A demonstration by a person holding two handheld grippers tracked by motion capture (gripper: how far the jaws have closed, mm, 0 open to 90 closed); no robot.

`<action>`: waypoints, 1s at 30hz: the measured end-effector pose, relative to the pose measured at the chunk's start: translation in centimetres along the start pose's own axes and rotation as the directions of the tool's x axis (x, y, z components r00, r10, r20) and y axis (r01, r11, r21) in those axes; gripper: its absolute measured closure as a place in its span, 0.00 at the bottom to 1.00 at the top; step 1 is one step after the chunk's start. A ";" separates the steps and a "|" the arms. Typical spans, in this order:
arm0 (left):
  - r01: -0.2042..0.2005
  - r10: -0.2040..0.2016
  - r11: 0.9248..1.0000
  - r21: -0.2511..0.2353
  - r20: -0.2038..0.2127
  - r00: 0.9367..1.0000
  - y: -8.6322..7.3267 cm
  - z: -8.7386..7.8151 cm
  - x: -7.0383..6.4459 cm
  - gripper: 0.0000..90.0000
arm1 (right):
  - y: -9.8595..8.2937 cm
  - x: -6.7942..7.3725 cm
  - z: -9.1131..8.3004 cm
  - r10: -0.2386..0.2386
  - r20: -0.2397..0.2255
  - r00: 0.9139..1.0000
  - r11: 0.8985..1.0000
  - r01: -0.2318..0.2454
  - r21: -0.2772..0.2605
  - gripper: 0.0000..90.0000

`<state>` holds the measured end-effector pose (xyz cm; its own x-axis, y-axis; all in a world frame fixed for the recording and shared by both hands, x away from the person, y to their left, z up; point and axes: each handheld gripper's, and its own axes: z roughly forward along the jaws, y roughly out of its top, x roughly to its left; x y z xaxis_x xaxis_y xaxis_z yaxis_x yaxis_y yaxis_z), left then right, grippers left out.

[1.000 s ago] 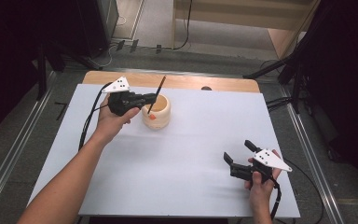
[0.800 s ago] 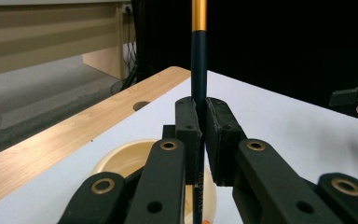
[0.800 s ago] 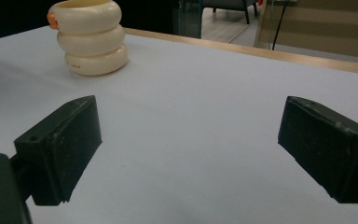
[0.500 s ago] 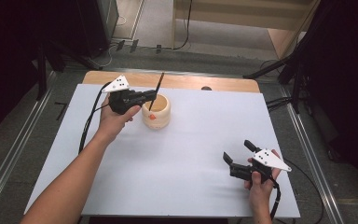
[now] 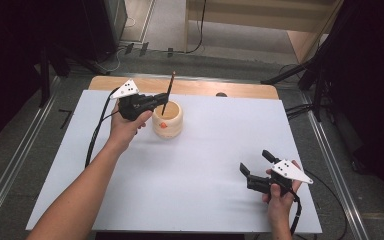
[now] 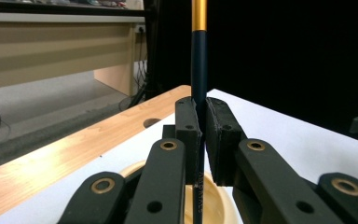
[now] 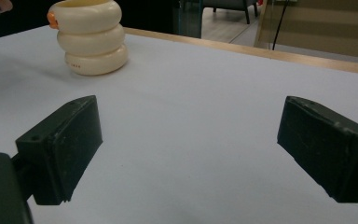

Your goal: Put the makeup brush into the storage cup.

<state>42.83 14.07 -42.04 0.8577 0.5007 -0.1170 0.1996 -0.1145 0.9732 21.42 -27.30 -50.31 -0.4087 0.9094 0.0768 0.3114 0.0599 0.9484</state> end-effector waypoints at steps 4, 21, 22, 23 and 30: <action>0.000 0.000 1.000 -0.009 -0.011 1.000 -0.3 0.3 0.1 0.95 | 0.0 0.0 0.0 0.001 0.000 1.000 1.000 -0.001 -0.001 0.08; 0.014 -0.014 1.000 0.004 -0.042 0.999 -1.4 1.3 0.5 0.95 | 0.0 -0.1 0.0 0.001 -0.004 1.000 1.000 -0.001 -0.001 0.08; 0.014 -0.014 1.000 0.012 -0.046 0.999 -1.5 1.4 0.6 0.95 | 0.0 -0.1 0.0 0.001 -0.004 1.000 1.000 -0.001 -0.001 0.08; 0.014 -0.014 1.000 0.012 -0.046 0.999 -1.5 1.4 0.6 0.95 | 0.0 -0.1 0.0 0.001 -0.004 1.000 1.000 -0.001 -0.002 0.08; 0.031 -0.030 0.999 0.020 -0.067 0.997 -2.3 1.6 0.8 0.95 | 0.0 -0.2 -0.1 0.004 0.000 1.000 1.000 -0.004 -0.002 0.09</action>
<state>43.80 13.42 -44.71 0.8175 0.5605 -0.1324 0.2359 -0.1161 0.9648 21.42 -27.49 -50.33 -0.4076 0.9096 0.0810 0.3115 0.0551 0.9487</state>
